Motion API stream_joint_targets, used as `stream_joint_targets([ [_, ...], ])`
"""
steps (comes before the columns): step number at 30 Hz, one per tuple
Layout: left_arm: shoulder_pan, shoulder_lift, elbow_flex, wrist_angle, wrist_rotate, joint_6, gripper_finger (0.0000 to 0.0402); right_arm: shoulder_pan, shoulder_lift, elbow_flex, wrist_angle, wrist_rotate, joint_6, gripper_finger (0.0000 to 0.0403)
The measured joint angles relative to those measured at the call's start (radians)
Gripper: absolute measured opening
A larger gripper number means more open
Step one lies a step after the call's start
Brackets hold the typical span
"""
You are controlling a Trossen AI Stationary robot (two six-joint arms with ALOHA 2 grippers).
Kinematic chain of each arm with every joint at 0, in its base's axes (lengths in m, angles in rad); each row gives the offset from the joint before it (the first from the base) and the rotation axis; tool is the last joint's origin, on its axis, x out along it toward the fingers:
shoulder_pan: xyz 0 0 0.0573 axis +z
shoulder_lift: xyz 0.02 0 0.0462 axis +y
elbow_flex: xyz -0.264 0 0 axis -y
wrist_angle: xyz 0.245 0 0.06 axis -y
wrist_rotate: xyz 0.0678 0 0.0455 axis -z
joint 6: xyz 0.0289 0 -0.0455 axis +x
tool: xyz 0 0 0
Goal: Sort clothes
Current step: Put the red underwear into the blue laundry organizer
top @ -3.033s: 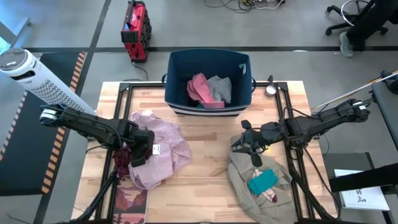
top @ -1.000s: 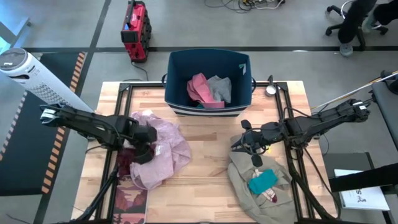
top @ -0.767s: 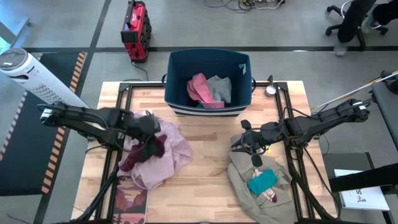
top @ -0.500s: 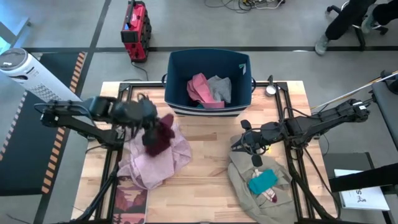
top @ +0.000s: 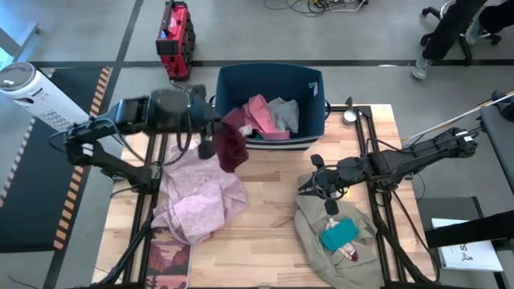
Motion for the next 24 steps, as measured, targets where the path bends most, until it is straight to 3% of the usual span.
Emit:
stream_joint_targets([
  [7,0.179,0.170,0.294,0.003,0.184,0.154,0.0000,0.000,0.000,0.000,0.000,0.000,0.014,0.0039],
  [15,0.392,0.376,0.590,0.004,0.388,0.223,0.0000,0.000,0.000,0.000,0.010,0.001,0.014,0.0045],
  [24,0.561,0.441,0.494,0.103,0.571,0.223,0.0000,0.000,0.000,0.000,0.018,0.028,0.027,0.0037],
])
